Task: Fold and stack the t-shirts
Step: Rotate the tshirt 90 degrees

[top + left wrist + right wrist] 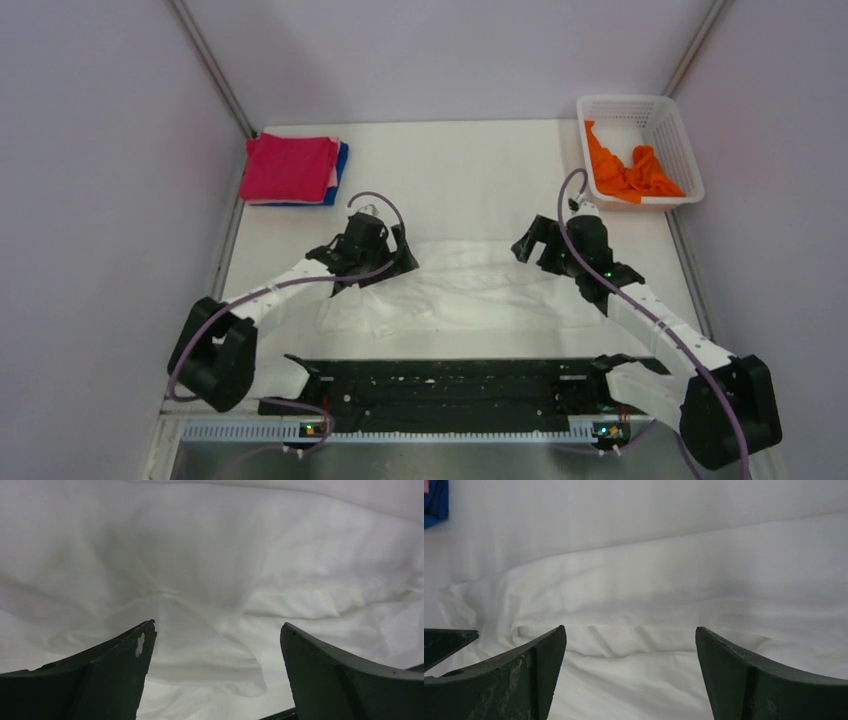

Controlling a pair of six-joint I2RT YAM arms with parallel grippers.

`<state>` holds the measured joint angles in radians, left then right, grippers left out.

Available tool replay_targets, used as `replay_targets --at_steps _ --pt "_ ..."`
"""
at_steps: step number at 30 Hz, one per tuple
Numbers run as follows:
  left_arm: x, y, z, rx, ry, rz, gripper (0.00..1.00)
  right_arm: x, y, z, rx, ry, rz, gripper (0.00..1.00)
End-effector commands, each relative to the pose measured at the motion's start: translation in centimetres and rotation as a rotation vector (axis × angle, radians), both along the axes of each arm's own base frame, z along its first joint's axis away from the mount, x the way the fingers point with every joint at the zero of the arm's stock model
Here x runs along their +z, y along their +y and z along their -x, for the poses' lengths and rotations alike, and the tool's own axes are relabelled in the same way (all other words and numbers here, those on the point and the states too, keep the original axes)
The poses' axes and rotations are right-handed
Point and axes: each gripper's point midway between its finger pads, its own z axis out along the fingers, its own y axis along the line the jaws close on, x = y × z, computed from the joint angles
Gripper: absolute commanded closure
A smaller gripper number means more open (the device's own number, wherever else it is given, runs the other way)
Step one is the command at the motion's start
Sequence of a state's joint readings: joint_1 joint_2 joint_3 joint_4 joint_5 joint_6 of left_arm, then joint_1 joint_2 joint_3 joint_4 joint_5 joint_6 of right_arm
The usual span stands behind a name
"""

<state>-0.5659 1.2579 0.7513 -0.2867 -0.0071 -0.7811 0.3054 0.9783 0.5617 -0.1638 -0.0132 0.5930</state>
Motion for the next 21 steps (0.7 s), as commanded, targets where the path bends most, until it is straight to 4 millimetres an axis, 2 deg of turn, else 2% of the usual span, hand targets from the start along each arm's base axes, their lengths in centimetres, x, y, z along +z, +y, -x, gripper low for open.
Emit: replay_targets --at_steps 1,4,7,10,12,15,18,19,21 --pt "-2.4 1.1 -2.8 0.091 0.035 0.043 0.01 -0.9 3.6 -0.8 0.125 -0.004 -0.014 0.01" --pt "-3.0 2.4 -5.6 0.163 0.005 0.008 0.01 -2.9 3.9 -1.0 0.131 0.046 0.015 0.01" --pt "-4.1 3.1 -7.3 0.179 0.041 -0.022 0.01 -4.5 3.3 -1.3 0.107 0.082 0.067 0.01" --pt "-6.6 4.6 -8.6 0.207 0.096 -0.107 0.01 -5.0 3.4 -1.7 0.108 0.088 0.076 0.01" --pt "-7.4 5.2 -10.2 0.211 0.114 -0.122 0.01 -5.0 3.3 -2.3 0.099 0.077 0.09 0.01" --pt "-7.0 5.0 -14.3 0.181 0.124 -0.133 0.01 -4.7 3.0 -3.6 0.076 0.038 0.117 0.01" --pt "-5.8 4.0 -19.4 0.15 0.092 -0.17 0.01 -5.0 2.9 -4.3 0.07 0.035 0.139 0.01" --pt "-5.7 3.4 -21.1 0.128 0.066 -0.172 0.01 -5.3 2.8 -4.4 0.067 0.047 0.151 0.01" --pt "-4.9 0.9 -24.4 0.062 0.038 -0.097 0.01 -6.5 2.8 -4.1 0.075 0.095 0.176 0.01"
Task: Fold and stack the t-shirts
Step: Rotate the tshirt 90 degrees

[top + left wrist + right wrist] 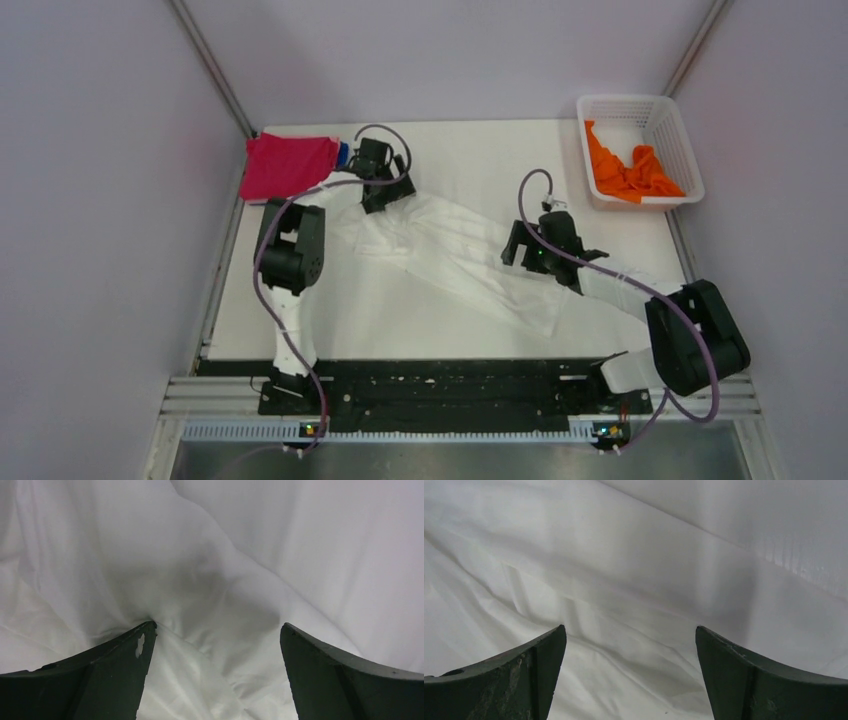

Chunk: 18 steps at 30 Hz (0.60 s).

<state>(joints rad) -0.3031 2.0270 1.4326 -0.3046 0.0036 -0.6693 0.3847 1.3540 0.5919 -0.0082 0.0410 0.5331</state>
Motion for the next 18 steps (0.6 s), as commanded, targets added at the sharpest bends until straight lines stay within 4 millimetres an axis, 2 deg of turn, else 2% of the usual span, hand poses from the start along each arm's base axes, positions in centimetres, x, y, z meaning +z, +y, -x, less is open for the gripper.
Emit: replay_targets --at_steps 1,3,5,9,10,12,14,18 --pt "1.3 -3.4 -6.2 -0.14 -0.059 0.049 0.01 0.6 0.8 -1.9 0.015 -0.037 0.041 0.01" --pt "1.8 -5.7 -9.1 -0.179 -0.099 0.127 0.01 -0.3 1.9 -0.9 0.046 0.0 0.031 0.01" --pt "1.9 -7.8 -11.5 -0.192 -0.126 0.224 0.01 -1.3 3.4 1.3 0.104 0.061 0.027 0.01" --pt "2.6 -11.8 -15.0 -0.182 -0.239 0.475 0.01 -2.0 8.4 7.5 0.296 0.148 -0.024 0.01" --pt "2.3 -12.8 -15.4 -0.178 -0.248 0.549 0.01 -1.9 9.7 9.0 0.342 0.164 -0.041 0.01" --pt "3.3 -14.9 -15.9 -0.2 -0.288 0.7 0.01 -1.7 12.1 11.8 0.418 0.195 -0.075 0.01" --pt "3.7 -16.5 -16.4 -0.208 -0.302 0.759 0.01 -1.1 14.0 13.5 0.477 0.192 -0.092 0.01" --pt "3.8 -17.7 -17.6 -0.174 -0.37 0.718 0.01 1.2 17.3 14.6 0.595 0.137 -0.114 0.01"
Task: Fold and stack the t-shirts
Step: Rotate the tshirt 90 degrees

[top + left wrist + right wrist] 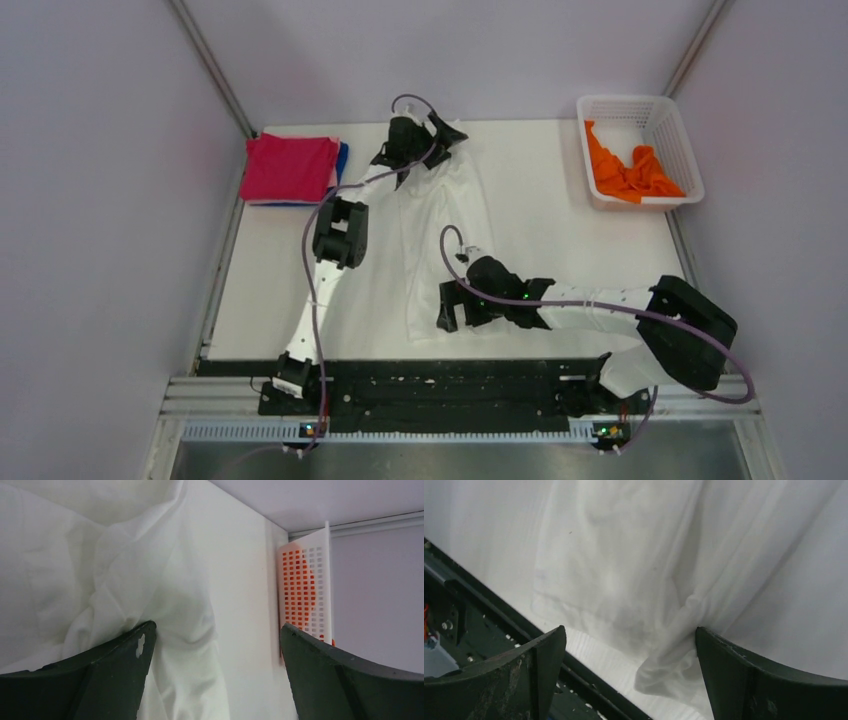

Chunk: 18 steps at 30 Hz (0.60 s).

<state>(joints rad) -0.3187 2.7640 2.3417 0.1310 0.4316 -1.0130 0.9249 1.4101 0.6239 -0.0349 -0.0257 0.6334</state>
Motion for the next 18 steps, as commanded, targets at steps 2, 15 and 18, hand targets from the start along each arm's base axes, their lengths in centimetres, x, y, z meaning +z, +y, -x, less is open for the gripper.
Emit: replay_targets --at_steps 2,15,18 --pt "0.8 -3.0 -0.1 0.011 -0.053 0.065 0.01 3.4 3.6 1.7 0.109 -0.001 -0.073 0.01" --pt "20.6 -2.6 8.7 -0.192 -0.344 -0.078 0.01 10.0 -2.4 -1.4 -0.179 -0.232 -0.089 0.01" --pt "23.5 -1.4 13.7 -0.158 -0.364 -0.199 0.01 10.9 -4.5 -1.4 -0.246 -0.215 -0.136 0.01"
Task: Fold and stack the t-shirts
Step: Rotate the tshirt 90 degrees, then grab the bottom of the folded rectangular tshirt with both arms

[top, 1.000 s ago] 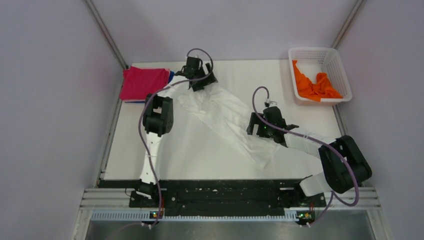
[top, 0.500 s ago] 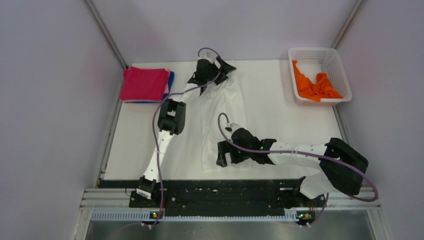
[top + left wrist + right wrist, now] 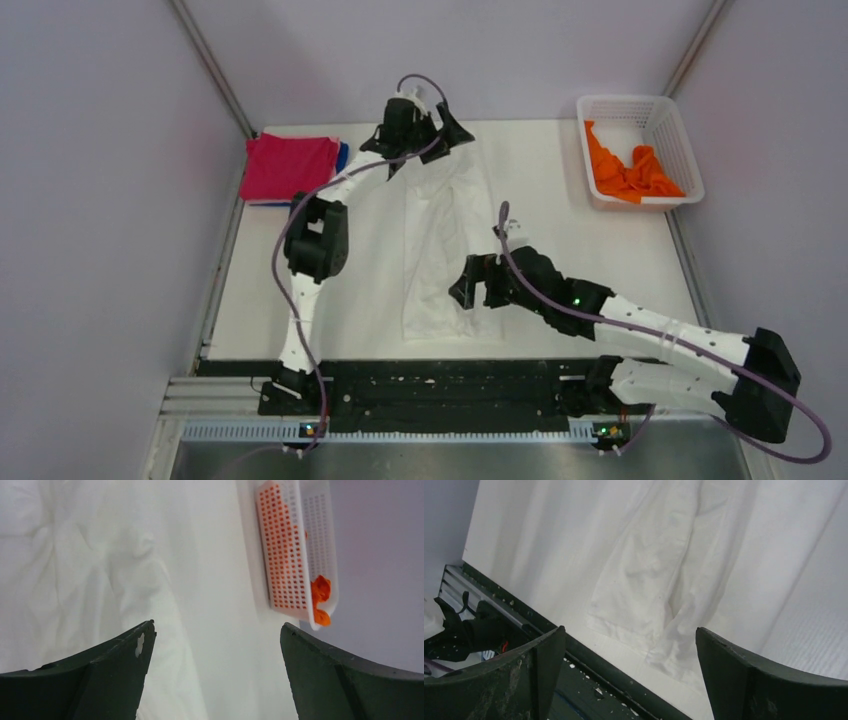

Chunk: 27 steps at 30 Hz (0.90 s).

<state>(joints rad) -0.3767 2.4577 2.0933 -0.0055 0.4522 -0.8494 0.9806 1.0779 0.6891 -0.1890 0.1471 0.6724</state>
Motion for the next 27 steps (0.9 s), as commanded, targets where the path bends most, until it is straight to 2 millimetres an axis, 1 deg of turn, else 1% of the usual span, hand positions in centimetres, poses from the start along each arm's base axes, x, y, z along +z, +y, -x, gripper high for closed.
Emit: replay_targets --at_steps 1,2,4,6,9,10,12,13,15,16,17,20,23,25,27 --pt "18.1 1.1 9.0 -0.031 -0.349 -0.091 0.01 0.6 -4.3 -0.7 -0.156 0.018 -0.03 0.01" --pt "18.5 1.8 10.9 -0.006 -0.356 -0.127 0.01 0.5 -4.9 -0.7 -0.165 0.037 -0.04 0.01" --pt "18.1 2.9 14.8 0.013 -0.355 -0.181 0.01 -0.5 -6.3 -0.7 -0.195 0.086 -0.022 0.01" --pt "16.2 4.2 18.6 0.028 -0.31 -0.221 0.01 -1.7 -7.6 -0.5 -0.226 0.115 0.023 0.01" --pt "11.2 6.6 24.0 0.069 -0.178 -0.281 0.01 -3.6 -8.4 0.3 -0.232 0.16 0.068 0.02" --pt "9.4 7.4 25.8 0.076 -0.136 -0.306 0.01 -4.2 -8.5 0.6 -0.227 0.174 0.076 0.03" --pt "5.9 9.4 28.8 0.116 -0.062 -0.375 0.01 -5.4 -8.6 1.3 -0.21 0.212 0.089 0.07" --pt "4.4 9.9 30.4 0.112 -0.023 -0.395 0.01 -6.1 -8.7 1.7 -0.203 0.23 0.097 0.1" --pt "1.0 10.3 34.3 0.062 0.071 -0.403 0.04 -7.6 -9.0 2.5 -0.194 0.273 0.12 0.16" --pt "-1.1 10.7 36.4 0.025 0.13 -0.414 0.08 -8.2 -9.0 2.9 -0.183 0.291 0.13 0.19" --pt "-2.3 11.1 37.9 0.008 0.17 -0.417 0.12 -8.6 -9.1 3.2 -0.172 0.303 0.141 0.23" --pt "-5.6 12.4 41.3 0.004 0.275 -0.44 0.19 -9.5 -9.1 4.0 -0.149 0.338 0.15 0.3" --pt "-7.7 11.7 44.4 -0.092 0.36 -0.392 0.21 -9.9 -8.3 5.0 -0.1 0.375 0.108 0.37" --pt "-8.8 11.7 45.3 -0.111 0.391 -0.403 0.23 -10.0 -7.7 5.4 -0.074 0.39 0.073 0.43" --pt "-9.4 11.9 45.2 -0.095 0.401 -0.427 0.29 -10.2 -7.2 5.5 -0.065 0.398 0.047 0.5"
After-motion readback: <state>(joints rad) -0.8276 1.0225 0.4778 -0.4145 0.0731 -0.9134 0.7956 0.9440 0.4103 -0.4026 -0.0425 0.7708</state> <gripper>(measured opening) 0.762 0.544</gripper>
